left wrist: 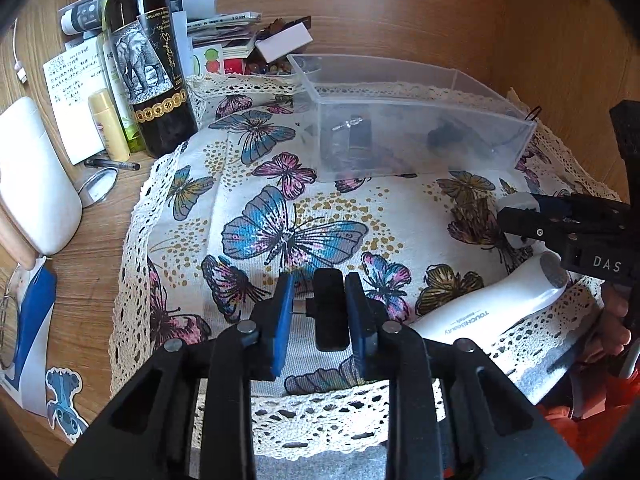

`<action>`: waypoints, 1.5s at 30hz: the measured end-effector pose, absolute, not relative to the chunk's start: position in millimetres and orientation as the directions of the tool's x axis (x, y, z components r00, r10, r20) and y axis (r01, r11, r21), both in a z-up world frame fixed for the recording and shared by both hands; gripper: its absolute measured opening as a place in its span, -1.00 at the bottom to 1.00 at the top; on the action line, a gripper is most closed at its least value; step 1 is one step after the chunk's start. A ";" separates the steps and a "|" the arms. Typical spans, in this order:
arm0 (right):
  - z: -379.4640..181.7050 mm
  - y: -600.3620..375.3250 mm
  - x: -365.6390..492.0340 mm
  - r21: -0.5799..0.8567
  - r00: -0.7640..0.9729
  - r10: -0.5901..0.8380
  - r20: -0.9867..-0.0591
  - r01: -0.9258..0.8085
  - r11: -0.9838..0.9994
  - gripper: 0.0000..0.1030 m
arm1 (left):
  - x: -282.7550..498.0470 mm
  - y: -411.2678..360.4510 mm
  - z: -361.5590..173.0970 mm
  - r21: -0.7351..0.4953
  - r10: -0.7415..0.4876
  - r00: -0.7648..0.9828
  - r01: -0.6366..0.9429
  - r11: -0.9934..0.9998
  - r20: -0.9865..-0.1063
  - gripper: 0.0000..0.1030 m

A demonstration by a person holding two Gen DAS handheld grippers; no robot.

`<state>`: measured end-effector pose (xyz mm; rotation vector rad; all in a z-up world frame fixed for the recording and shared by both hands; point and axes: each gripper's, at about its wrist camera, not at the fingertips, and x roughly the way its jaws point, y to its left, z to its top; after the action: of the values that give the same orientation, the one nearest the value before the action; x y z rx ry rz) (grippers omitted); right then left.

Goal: Organize rigid objects
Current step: 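Grasp the small black plug piece with the left tool while the right tool grasps the white plug adapter, then release the black piece into the box with the left tool while the right tool drops the adapter there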

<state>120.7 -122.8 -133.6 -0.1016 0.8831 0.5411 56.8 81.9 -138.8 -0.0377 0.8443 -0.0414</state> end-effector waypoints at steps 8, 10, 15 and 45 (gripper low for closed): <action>-115.3 -132.8 122.1 0.104 0.578 0.397 -0.713 -0.472 0.875 -0.49 | 70.6 78.7 -108.1 -0.049 -0.065 0.728 0.044 0.998 -0.682 -0.50; -113.5 -135.6 123.8 0.099 0.587 0.390 -0.710 -0.465 0.880 -0.49 | 74.4 76.5 -100.6 -0.043 -0.067 0.745 0.051 0.998 -0.664 -0.50; -108.4 -141.9 127.2 0.098 0.604 0.384 -0.698 -0.451 0.887 -0.49 | 84.7 71.1 -80.8 -0.042 -0.085 0.778 0.074 0.996 -0.622 -0.50; -57.8 -151.1 199.4 0.069 0.716 0.363 -0.596 -0.405 0.912 -0.49 | 187.5 53.8 -66.2 -0.097 -0.176 0.749 0.149 0.984 -0.639 -0.50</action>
<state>199.4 -151.1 -57.8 -0.0681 0.6446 0.4252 187.5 53.8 -66.2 -0.0410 0.7025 -0.1776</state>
